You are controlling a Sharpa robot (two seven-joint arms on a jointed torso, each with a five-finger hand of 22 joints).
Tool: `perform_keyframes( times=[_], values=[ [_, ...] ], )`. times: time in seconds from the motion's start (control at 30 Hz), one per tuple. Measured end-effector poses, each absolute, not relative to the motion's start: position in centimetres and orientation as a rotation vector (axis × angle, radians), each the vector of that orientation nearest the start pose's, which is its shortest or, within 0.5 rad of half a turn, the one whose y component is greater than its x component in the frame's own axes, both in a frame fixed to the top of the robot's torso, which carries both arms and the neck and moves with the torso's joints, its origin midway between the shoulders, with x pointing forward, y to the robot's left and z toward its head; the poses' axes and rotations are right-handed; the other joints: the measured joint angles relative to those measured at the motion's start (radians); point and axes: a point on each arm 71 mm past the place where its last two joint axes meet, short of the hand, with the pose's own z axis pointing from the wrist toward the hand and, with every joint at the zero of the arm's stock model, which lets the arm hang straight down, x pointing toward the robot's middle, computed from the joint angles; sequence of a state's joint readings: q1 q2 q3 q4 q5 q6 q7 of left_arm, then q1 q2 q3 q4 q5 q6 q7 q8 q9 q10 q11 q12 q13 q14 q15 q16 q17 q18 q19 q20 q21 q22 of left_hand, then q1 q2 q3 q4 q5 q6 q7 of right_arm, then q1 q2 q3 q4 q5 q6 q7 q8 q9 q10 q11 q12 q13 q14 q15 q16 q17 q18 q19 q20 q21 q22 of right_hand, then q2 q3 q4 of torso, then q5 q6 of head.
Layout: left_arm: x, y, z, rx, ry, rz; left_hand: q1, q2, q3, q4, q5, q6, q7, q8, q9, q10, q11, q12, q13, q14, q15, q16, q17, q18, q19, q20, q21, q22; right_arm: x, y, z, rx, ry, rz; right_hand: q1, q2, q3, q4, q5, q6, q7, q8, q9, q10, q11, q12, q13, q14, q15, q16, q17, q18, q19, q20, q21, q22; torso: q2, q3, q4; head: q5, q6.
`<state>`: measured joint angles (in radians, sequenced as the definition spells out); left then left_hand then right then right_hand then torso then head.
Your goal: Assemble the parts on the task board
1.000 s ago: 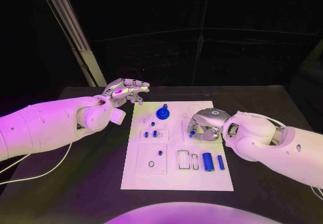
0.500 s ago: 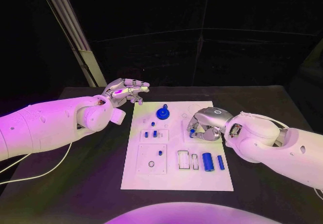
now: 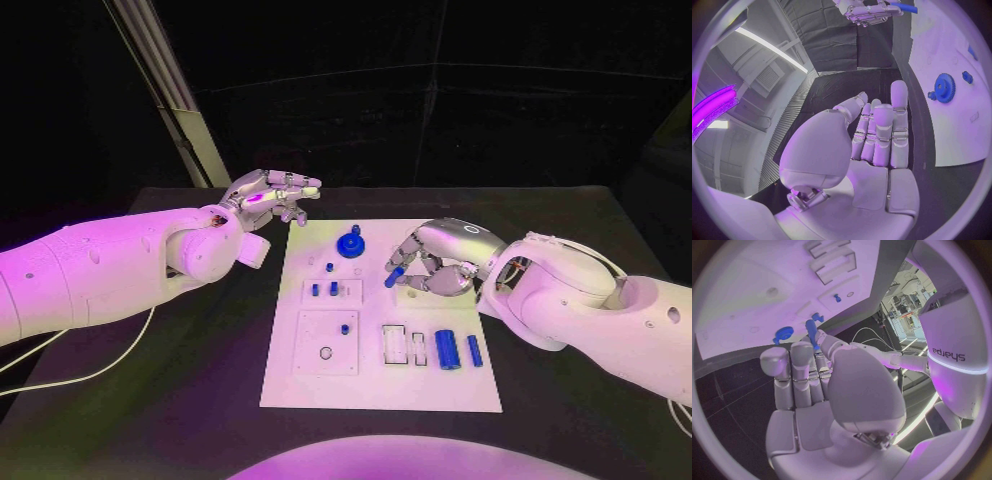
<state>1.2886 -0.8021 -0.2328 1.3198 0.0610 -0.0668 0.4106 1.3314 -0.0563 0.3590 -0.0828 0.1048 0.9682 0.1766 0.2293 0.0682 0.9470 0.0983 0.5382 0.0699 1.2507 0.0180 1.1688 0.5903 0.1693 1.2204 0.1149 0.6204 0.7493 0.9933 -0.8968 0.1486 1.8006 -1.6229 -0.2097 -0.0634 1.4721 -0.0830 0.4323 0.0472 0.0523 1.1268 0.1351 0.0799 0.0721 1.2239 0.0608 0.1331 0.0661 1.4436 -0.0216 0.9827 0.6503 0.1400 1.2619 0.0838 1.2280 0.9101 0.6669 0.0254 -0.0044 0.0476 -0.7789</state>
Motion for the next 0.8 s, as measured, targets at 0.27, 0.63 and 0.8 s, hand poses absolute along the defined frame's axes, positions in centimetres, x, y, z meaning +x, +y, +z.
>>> perform_keyframes(
  times=[0.27, 0.63, 0.8],
  values=[
    [51.3, 24.1, -21.2, -1.105, 1.559, -1.559, 0.0, 0.0, 0.003, -0.003, 0.0, 0.0, 0.0, 0.0, 0.0, 0.0, 0.0, 0.004, 0.0, 0.0, 0.0, 0.0, -0.001, 0.0, 0.0, 0.0, 0.0, 0.0, 40.3, -10.5, -17.8, -0.371, 1.621, 1.037, 0.0, 0.0, 0.003, -0.003, 0.0, 0.0, 0.0, -0.003, -0.001, 0.004, 0.004, -0.006, 0.0, 0.0, 0.0, 0.004, 0.005, 0.0, 0.0, 0.0, 0.0, 0.003, 0.001, -0.0012, 0.0011, 0.011, -0.002],
    [51.3, 23.2, -21.2, -1.099, 1.568, -1.571, 0.0, 0.0, 0.003, -0.003, 0.0, 0.0, 0.0, 0.0, 0.0, 0.0, 0.0, 0.004, 0.0, 0.0, 0.0, 0.0, -0.001, 0.0, 0.0, 0.0, 0.0, 0.0, 38.7, -7.0, -21.6, -0.437, 1.695, 1.128, -0.004, -0.004, 0.012, -0.012, 0.006, 0.0, 0.0, -0.005, -0.002, 0.004, 0.004, -0.014, -0.001, 0.0, 0.0, 0.007, 0.005, 0.0, 0.0, 0.0, 0.0, 0.004, 0.002, -0.0012, -0.0019, 0.028, -0.011],
    [51.3, 23.2, -21.2, -1.099, 1.569, -1.573, 0.0, 0.0, 0.003, -0.003, 0.0, 0.0, 0.0, 0.0, 0.0, 0.0, 0.0, 0.004, 0.0, 0.0, 0.0, 0.0, -0.001, 0.0, 0.0, 0.0, 0.0, 0.0, 38.5, -6.1, -22.9, -0.469, 1.729, 1.128, -0.004, -0.004, 0.014, -0.011, 0.006, 0.0, 0.0, -0.006, -0.002, 0.003, 0.004, -0.014, -0.002, 0.0, 0.0, 0.007, 0.005, 0.0, 0.0, 0.0, 0.0, 0.004, 0.002, -0.0006, -0.0018, 0.033, -0.016]
  ],
)
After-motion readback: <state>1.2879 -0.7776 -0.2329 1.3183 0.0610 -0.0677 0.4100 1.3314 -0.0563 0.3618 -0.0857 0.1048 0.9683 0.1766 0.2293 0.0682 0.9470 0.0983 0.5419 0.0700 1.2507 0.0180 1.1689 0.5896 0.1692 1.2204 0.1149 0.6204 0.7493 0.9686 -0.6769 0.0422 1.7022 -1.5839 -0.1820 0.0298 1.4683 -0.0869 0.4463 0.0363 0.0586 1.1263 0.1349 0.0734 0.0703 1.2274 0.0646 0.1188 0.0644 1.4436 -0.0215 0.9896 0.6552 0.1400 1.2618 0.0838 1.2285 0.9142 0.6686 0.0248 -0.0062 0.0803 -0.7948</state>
